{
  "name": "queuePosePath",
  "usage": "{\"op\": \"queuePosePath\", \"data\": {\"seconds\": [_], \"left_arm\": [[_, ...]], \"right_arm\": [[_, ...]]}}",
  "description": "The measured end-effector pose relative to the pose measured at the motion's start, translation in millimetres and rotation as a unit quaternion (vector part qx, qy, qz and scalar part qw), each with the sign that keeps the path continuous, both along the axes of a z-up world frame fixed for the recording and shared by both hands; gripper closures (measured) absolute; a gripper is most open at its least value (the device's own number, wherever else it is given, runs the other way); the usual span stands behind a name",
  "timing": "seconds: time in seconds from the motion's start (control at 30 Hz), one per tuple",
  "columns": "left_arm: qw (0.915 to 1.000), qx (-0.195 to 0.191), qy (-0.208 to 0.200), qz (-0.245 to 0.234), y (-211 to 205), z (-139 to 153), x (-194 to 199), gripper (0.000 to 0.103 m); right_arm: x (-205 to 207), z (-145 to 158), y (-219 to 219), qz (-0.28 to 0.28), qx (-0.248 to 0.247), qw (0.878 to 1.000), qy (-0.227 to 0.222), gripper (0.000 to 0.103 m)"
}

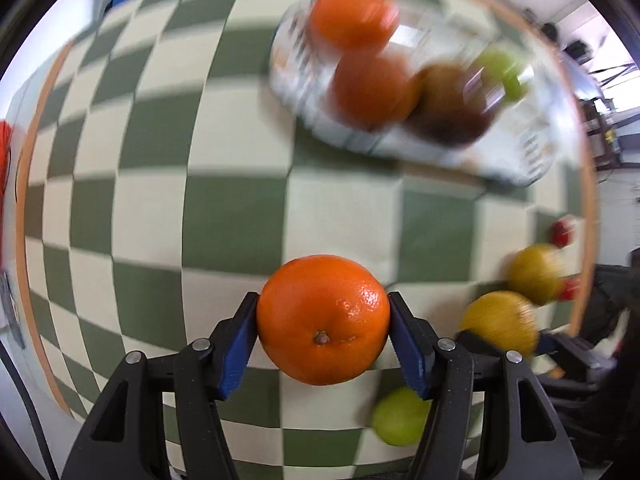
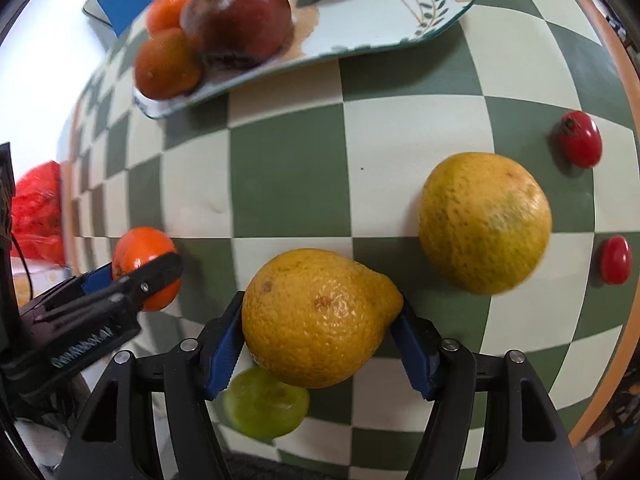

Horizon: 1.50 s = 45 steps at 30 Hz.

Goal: Organize fruits
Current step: 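Place the orange and lemon on the plate, open both tools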

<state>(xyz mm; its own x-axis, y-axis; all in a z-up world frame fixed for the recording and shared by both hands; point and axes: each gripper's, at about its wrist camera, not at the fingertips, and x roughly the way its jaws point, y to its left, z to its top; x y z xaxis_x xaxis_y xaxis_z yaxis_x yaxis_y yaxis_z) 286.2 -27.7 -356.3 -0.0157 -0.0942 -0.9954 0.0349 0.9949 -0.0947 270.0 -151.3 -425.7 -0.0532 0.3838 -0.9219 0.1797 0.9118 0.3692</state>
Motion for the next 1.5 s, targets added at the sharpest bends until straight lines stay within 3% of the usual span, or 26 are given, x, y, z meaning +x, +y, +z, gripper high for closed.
{"op": "queuePosePath", "data": {"seconds": [0.13,0.23,0.37,0.53,0.8,0.87,0.9,0.93,1.13,1.5], "left_arm": [[0.9978,-0.029,-0.052,-0.029,-24,60,48,0.043],[0.9958,-0.03,-0.064,-0.059,-44,83,105,0.043],[0.9949,-0.001,-0.036,-0.094,-67,64,167,0.043],[0.9932,0.028,0.016,-0.112,-89,27,203,0.043],[0.9928,0.035,0.062,-0.097,-93,-16,213,0.041],[0.9943,0.025,0.051,-0.09,-91,-13,215,0.028],[0.9946,0.032,0.042,-0.089,-90,-9,215,0.009],[0.9948,0.037,0.034,-0.089,-89,-5,216,0.005],[0.9965,0.045,-0.008,-0.07,-70,19,210,0.005],[0.996,0.059,-0.065,-0.019,-21,42,146,0.005]], "right_arm": [[17,41,-22,-0.035,0.02,0.998,-0.046,0.032],[48,66,-39,-0.049,0.012,0.996,-0.077,0.032],[102,71,-55,-0.054,-0.037,0.994,-0.092,0.032],[136,52,-79,-0.038,-0.076,0.994,-0.069,0.032],[147,25,-82,-0.02,-0.072,0.997,-0.03,0.031],[150,25,-83,-0.023,-0.064,0.997,-0.035,0.023],[150,27,-85,-0.026,-0.062,0.997,-0.035,0.019],[149,28,-86,-0.028,-0.063,0.997,-0.037,0.012],[144,43,-93,-0.032,-0.075,0.996,-0.047,0.011],[117,83,-89,-0.013,-0.136,0.985,-0.1,0.011]]}}
